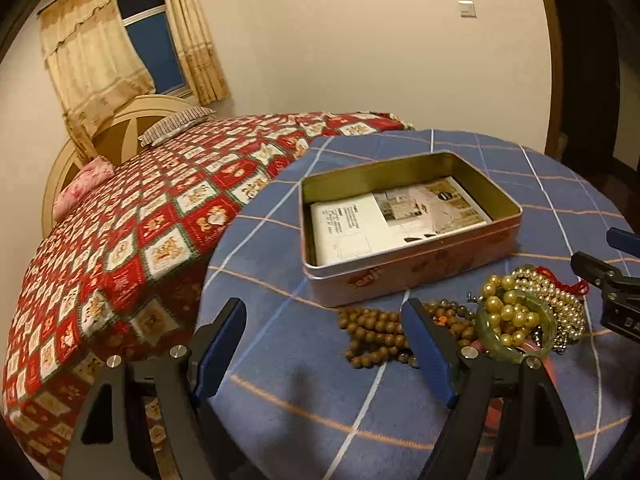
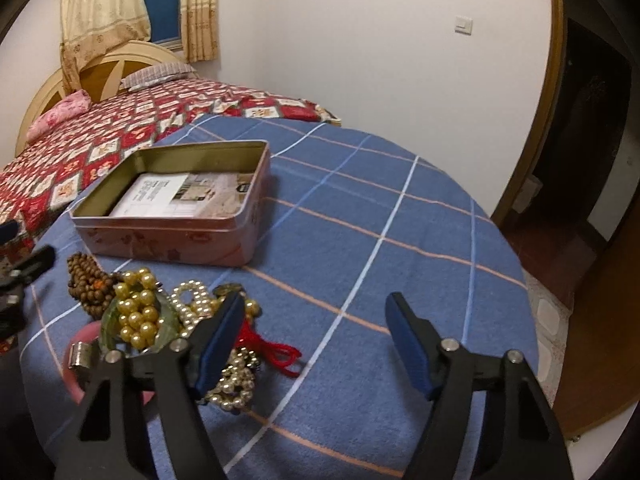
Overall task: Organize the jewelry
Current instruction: 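Grasp the pearl necklace with the right gripper while the left gripper grasps the brown wooden bead strand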
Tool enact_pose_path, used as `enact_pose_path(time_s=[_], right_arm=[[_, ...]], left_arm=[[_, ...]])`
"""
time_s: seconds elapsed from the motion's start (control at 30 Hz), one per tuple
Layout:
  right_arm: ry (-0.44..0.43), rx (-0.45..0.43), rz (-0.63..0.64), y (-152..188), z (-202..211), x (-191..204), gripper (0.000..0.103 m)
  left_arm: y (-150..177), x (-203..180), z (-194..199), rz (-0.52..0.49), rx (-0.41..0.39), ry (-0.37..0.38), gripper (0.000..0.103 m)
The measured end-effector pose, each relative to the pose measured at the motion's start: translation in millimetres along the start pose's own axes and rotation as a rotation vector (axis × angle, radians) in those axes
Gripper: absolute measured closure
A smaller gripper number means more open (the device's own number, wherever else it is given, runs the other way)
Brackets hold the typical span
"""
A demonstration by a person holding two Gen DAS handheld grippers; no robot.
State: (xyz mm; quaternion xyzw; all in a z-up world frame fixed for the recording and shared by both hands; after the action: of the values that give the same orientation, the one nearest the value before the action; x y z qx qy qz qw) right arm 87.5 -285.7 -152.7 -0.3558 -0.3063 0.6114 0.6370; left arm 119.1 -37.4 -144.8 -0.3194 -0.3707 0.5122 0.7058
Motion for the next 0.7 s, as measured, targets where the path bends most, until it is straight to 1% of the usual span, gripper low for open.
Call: enact_pose_path(time_s=[0.07, 0.13, 0.23, 0.27, 0.33, 0.4, 0.43, 0.47, 0.5, 0.53, 0.57, 0.6, 0.63, 0.67, 0.7], right_arm=[[-0.023, 0.009, -0.002, 2, -1, 2, 0.038], [-0.058, 0.020, -0.006, 4, 0, 6, 0.042], [-0.099, 0.025, 0.007, 5, 1, 18, 0.046], [-0.110, 0.025, 0.013, 4, 0, 22, 0.049], [-0.141, 0.029, 0.030, 5, 1, 31, 0.053], [-0.168, 0.037, 0.049, 6, 0, 41, 0.053], [-0.177, 0.042, 0.060, 7, -1, 45, 0.056], [-0.185, 0.050, 0.074, 8, -3, 49, 0.063], [-0.188, 0.062, 0.086, 11, -5, 52, 0.067], [-0.200, 0.068, 0.089, 13, -6, 54, 0.072], [-0.211, 0.070, 0.088, 13, -7, 55, 0.079], [-0.219, 0.072, 0.091, 14, -6, 57, 0.080], [-0.220, 0.069, 0.094, 15, -6, 57, 0.084], [-0.221, 0.065, 0.100, 15, -5, 58, 0.087], [-0.224, 0.062, 0.109, 16, -4, 59, 0.087]], left_arm=[[3, -1, -4, 0.015, 0.018, 0.018, 0.023], [5, -2, -6, 0.023, 0.026, 0.032, 0.023], [5, -6, -7, 0.016, 0.018, 0.048, 0.023], [5, -7, -7, 0.015, 0.015, 0.052, 0.023], [6, -10, -8, 0.014, 0.015, 0.066, 0.024], [9, -13, -11, 0.009, 0.022, 0.074, 0.024], [10, -15, -13, 0.005, 0.027, 0.084, 0.024], [12, -18, -16, 0.002, 0.035, 0.093, 0.024], [14, -19, -18, 0.001, 0.044, 0.098, 0.025], [15, -20, -20, 0.007, 0.052, 0.111, 0.033], [16, -21, -22, 0.014, 0.057, 0.128, 0.037], [16, -23, -24, 0.022, 0.066, 0.152, 0.047], [17, -24, -23, 0.026, 0.069, 0.166, 0.056], [16, -27, -23, 0.028, 0.067, 0.186, 0.063], [16, -30, -21, 0.029, 0.065, 0.215, 0.071]])
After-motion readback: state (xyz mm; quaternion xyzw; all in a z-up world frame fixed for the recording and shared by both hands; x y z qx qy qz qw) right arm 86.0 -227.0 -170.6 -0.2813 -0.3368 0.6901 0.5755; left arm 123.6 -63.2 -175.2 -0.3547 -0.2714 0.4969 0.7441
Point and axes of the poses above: each gripper's, at about its wrist camera, not at the fingertips, and z roughly against the way its jaws point, x to its left, y to its underside, the point moved 7 cm from there along -z, roughly the way its jaws point, and after that the axes turned 8 degrees about -x, right-handed, at the moved point
